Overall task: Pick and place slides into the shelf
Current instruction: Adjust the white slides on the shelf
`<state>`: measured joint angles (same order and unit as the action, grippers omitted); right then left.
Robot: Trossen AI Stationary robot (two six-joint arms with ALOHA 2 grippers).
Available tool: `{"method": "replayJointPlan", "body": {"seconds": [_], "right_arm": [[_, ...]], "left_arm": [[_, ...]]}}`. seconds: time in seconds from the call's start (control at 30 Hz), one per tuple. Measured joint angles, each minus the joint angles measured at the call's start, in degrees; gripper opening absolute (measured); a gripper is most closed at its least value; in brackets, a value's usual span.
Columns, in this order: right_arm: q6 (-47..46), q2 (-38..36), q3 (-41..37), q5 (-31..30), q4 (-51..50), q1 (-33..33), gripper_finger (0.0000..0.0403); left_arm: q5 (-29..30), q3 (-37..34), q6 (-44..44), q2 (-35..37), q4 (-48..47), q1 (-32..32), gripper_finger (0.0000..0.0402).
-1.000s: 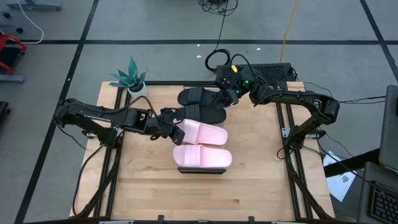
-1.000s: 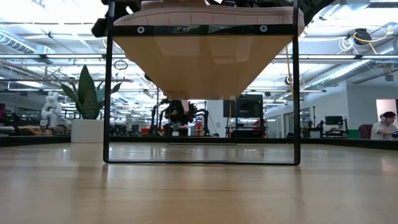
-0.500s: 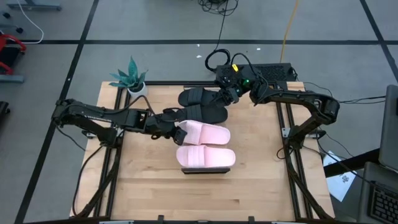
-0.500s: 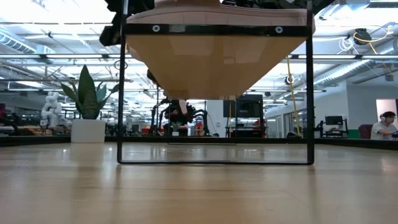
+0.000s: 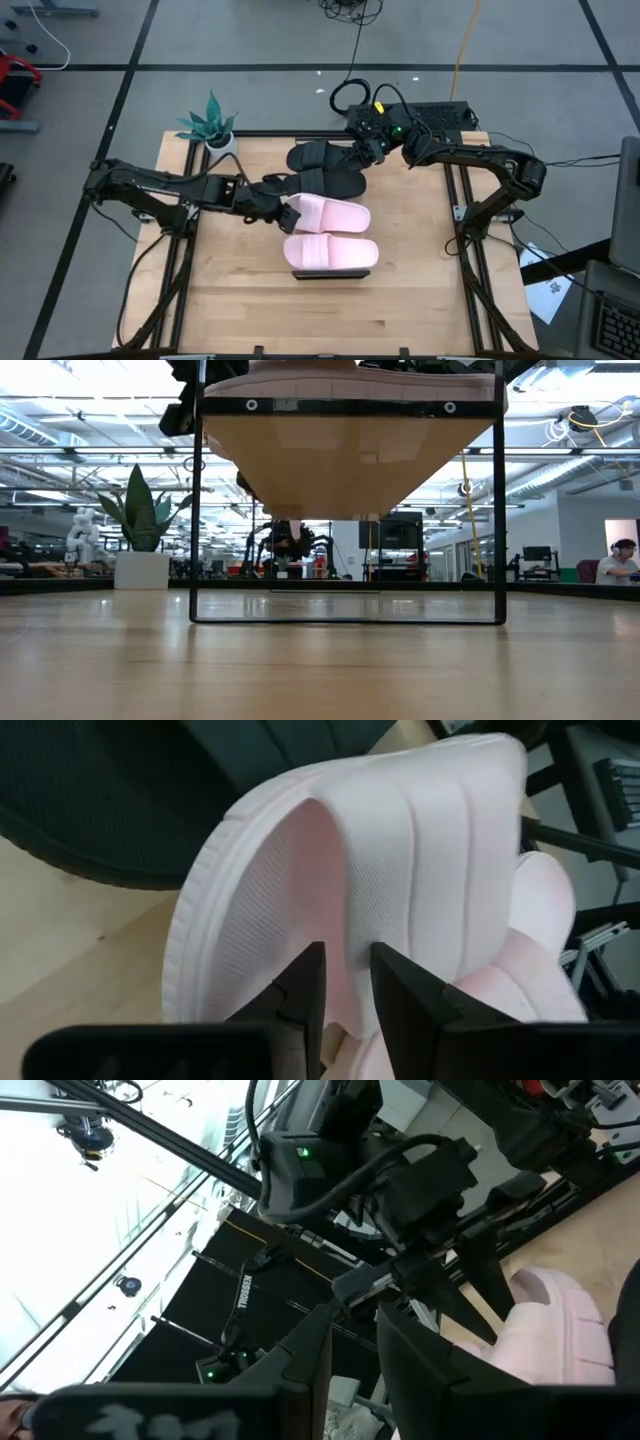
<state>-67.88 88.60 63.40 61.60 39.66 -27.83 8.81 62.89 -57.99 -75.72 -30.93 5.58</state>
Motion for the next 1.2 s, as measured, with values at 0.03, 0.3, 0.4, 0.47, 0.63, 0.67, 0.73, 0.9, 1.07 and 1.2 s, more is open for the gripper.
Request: {"method": "replayJointPlan", "body": {"seconds": [0.03,0.3,0.4,0.47,0.63,0.67,0.73,0.9,1.07,1.2], "right_arm": [[0.00,0.00,0.00,0.00,0.02,0.00,0.0073],[-0.43,0.00,0.00,0.00,0.00,0.00,0.0073],[-0.43,0.00,0.00,0.00,0.00,0.00,0.0073],[-0.43,0.00,0.00,0.00,0.00,0.00,0.0073],[-0.43,0.00,0.00,0.00,0.00,0.00,0.0073],[-0.42,0.00,0.00,0.00,0.00,0.00,0.0073],[-0.43,0.00,0.00,0.00,0.00,0.00,0.0073],[-0.41,0.00,0.00,0.00,0.00,0.00,0.0073],[-0.38,0.00,0.00,0.01,0.00,0.00,0.0073],[-0.37,0.00,0.00,-0.07,0.00,0.02,0.0073]], "left_arm": [[-0.03,0.00,0.03,0.08,0.07,0.00,0.0081],[-0.96,0.00,0.01,0.11,1.39,-0.07,0.0081],[-1.32,0.00,-0.63,-0.08,1.55,-0.07,0.0081],[-1.32,0.00,-0.67,-0.18,2.24,-0.04,0.0081],[-1.93,0.00,0.28,-0.18,5.33,-0.04,0.0081],[-2.36,0.00,0.41,-0.18,5.52,-0.04,0.0081],[-2.87,0.00,0.35,-0.18,5.81,-0.06,0.0081],[-2.94,0.00,0.23,-0.18,5.98,-0.04,0.0081],[-4.32,0.00,0.25,-0.52,6.11,-0.09,0.0081],[-5.36,0.00,0.25,-1.34,7.07,-0.09,0.0081]]}}
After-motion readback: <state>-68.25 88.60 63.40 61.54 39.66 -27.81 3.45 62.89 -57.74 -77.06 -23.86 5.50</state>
